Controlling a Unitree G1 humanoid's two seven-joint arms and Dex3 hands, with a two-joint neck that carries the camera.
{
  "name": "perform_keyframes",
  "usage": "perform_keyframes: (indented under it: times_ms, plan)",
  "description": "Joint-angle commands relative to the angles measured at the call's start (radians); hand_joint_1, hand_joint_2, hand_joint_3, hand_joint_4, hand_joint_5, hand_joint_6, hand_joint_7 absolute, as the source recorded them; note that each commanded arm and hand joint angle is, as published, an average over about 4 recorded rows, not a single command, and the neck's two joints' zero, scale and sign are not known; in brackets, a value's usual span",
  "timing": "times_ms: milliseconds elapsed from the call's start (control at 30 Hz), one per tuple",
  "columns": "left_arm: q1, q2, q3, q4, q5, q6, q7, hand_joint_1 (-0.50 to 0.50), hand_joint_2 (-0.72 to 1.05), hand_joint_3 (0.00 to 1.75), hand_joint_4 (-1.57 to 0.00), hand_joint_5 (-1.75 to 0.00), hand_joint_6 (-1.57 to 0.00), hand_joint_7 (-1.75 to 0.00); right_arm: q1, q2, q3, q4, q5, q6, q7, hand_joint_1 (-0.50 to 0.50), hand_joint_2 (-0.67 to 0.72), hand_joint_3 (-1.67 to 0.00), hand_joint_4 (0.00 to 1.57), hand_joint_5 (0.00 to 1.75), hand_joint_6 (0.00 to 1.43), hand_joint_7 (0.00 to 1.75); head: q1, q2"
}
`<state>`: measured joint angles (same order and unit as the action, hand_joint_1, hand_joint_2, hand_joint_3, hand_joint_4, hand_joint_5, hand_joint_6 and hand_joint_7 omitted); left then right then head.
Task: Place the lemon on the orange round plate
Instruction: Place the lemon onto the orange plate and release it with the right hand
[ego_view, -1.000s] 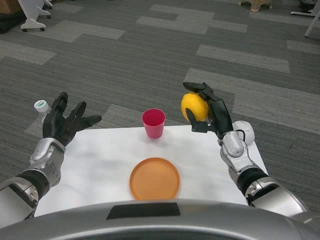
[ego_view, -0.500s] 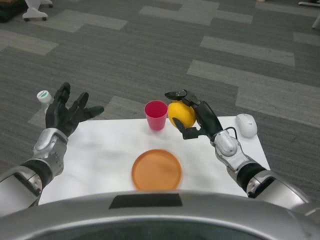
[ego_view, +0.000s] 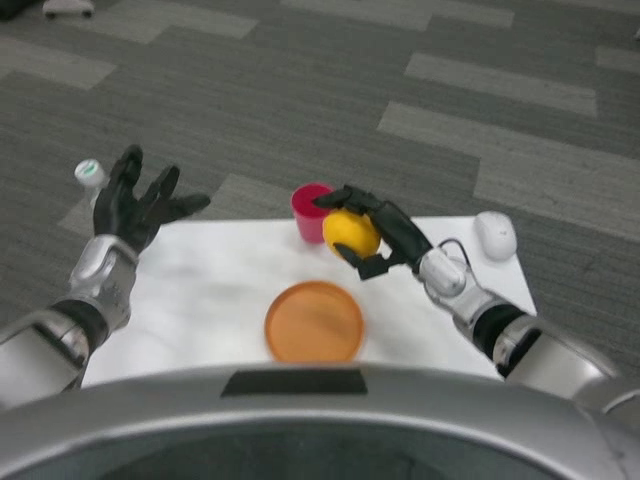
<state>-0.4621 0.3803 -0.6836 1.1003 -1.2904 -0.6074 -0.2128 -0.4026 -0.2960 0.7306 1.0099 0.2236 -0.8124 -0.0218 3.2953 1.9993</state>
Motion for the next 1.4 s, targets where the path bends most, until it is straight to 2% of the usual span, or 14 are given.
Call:
perform_keyframes:
  times_ms: [33, 267, 400, 467, 567, 700, 833, 1000, 1067, 1233, 1400]
  plan:
    - [-0.007, 0.015, -0.002, 0.004, 0.003, -0.009, 0.000, 0.50, 1.00, 0.04, -0.04, 0.00, 0.00, 0.00, -0.042, 0.012, 0.034, 0.036, 0.005, 0.028, 0.005, -0.42, -0.54, -1.35, 0.31, 1.55, 0.34, 0.59, 0.008, -0.007]
    - [-0.002, 0.015, -0.002, -0.001, 0.003, -0.009, 0.000, 0.50, 1.00, 0.09, -0.04, 0.00, 0.00, 0.00, -0.086, 0.051, 0.080, 0.111, 0.007, 0.072, 0.005, -0.42, -0.54, -1.35, 0.34, 1.55, 0.34, 0.63, 0.046, -0.031]
    - [-0.001, 0.015, -0.007, -0.003, 0.003, -0.009, 0.000, 0.50, 0.98, 0.02, -0.04, 0.00, 0.00, 0.00, -0.101, 0.066, 0.091, 0.142, 0.008, 0.086, 0.005, -0.42, -0.56, -1.35, 0.34, 1.55, 0.31, 0.63, 0.063, -0.038]
    - [-0.002, 0.015, -0.011, -0.003, 0.003, -0.009, 0.000, 0.50, 1.03, 0.04, -0.04, 0.00, 0.00, 0.00, -0.105, 0.073, 0.098, 0.148, 0.009, 0.097, 0.005, -0.42, -0.54, -1.35, 0.36, 1.55, 0.33, 0.63, 0.067, -0.041]
    - [-0.002, 0.015, -0.015, -0.003, 0.002, -0.008, 0.000, 0.50, 1.03, 0.07, -0.04, 0.00, 0.00, 0.00, -0.114, 0.087, 0.114, 0.157, 0.014, 0.115, 0.008, -0.42, -0.59, -1.35, 0.37, 1.55, 0.34, 0.63, 0.071, -0.044]
    - [-0.001, 0.015, -0.018, -0.004, 0.002, -0.007, -0.001, 0.50, 1.05, 0.09, -0.04, 0.00, 0.00, 0.00, -0.122, 0.097, 0.137, 0.161, 0.016, 0.118, 0.022, -0.42, -0.57, -1.37, 0.37, 1.65, 0.31, 0.65, 0.079, -0.047]
    - [0.000, 0.018, -0.024, -0.009, 0.000, -0.004, 0.000, 0.50, 0.96, 0.09, -0.04, 0.00, 0.00, 0.00, -0.130, 0.110, 0.176, 0.161, 0.020, 0.121, 0.050, -0.42, -0.54, -1.37, 0.35, 1.65, 0.29, 0.70, 0.084, -0.052]
    - [0.003, 0.028, -0.030, -0.018, -0.002, -0.001, -0.001, 0.50, 0.96, 0.09, -0.04, 0.00, 0.00, 0.00, -0.134, 0.116, 0.237, 0.161, 0.025, 0.122, 0.081, -0.42, -0.60, -1.35, 0.31, 1.65, 0.24, 0.80, 0.080, -0.061]
    - [0.003, 0.038, -0.037, -0.021, -0.004, 0.000, 0.000, 0.50, 0.98, 0.09, -0.04, 0.00, 0.00, 0.00, -0.135, 0.124, 0.264, 0.161, 0.026, 0.122, 0.094, -0.42, -0.60, -1.39, 0.28, 1.65, 0.21, 0.87, 0.086, -0.063]
    - [0.002, 0.048, -0.043, -0.028, -0.010, 0.001, 0.000, 0.50, 0.98, 0.09, -0.04, 0.00, 0.00, 0.00, -0.127, 0.135, 0.278, 0.161, 0.027, 0.123, 0.102, -0.42, -0.60, -1.43, 0.26, 1.65, 0.17, 0.91, 0.089, -0.071]
    - [0.001, 0.051, -0.045, -0.028, -0.012, 0.003, 0.000, 0.50, 0.98, 0.07, -0.04, 0.00, 0.00, 0.00, -0.128, 0.126, 0.316, 0.162, 0.028, 0.124, 0.103, -0.40, -0.60, -1.41, 0.36, 1.65, 0.20, 0.98, 0.072, -0.078]
